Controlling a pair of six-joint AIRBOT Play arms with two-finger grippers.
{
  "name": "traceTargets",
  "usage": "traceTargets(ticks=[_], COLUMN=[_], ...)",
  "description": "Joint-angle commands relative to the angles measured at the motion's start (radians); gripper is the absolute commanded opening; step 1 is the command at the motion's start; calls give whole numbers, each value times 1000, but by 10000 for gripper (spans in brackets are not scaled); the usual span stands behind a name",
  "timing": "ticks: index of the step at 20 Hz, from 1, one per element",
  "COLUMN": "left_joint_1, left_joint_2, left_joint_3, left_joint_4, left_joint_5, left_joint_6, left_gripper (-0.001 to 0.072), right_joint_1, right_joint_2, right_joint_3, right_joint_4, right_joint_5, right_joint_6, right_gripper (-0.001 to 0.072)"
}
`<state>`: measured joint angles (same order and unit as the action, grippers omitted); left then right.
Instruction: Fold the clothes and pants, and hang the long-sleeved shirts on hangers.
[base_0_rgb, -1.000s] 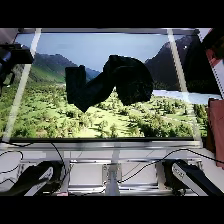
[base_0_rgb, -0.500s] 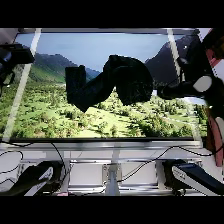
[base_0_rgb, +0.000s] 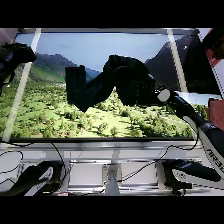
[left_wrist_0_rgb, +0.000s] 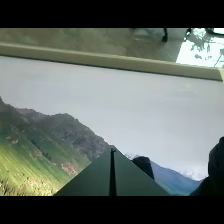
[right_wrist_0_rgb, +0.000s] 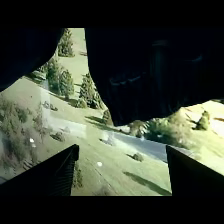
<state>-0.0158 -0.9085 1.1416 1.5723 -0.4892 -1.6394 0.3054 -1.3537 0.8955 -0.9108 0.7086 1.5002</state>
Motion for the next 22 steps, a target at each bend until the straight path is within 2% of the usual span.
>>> traceTargets(ticks=[1, 5, 10, 15, 17, 18, 19, 22], left_joint_1=[0, 0, 0, 0, 0, 0, 0, 0], left_joint_2=[-1, -1, -1, -1, -1, -1, -1, -1], left_joint_3=[-1, -1, -1, -1, -1, -1, -1, -1], left_joint_4=[-7, -7, -7, -7, -7, -7, -7, -7], left_joint_5=[0, 0, 0, 0, 0, 0, 0, 0], left_joint_6=[0, 0, 0, 0, 0, 0, 0, 0], left_gripper=[23, 23, 24, 23, 23, 23, 24, 23], right_joint_1=[33, 33, 33, 31, 31, 31, 31, 31], right_joint_2=[-109, -169, -175, -175, -175, -175, -175, -174], right_joint_3=[-6, -4, 4, 4, 4, 4, 4, 5], right_joint_4=[158, 182, 183, 180, 181, 180, 179, 163], right_joint_5=[-53, -90, -244, -363, -402, -421, -438, -495], right_joint_6=[10, 58, 165, 202, 202, 201, 201, 165], right_gripper=[630, 630, 626, 614, 552, 545, 474, 64])
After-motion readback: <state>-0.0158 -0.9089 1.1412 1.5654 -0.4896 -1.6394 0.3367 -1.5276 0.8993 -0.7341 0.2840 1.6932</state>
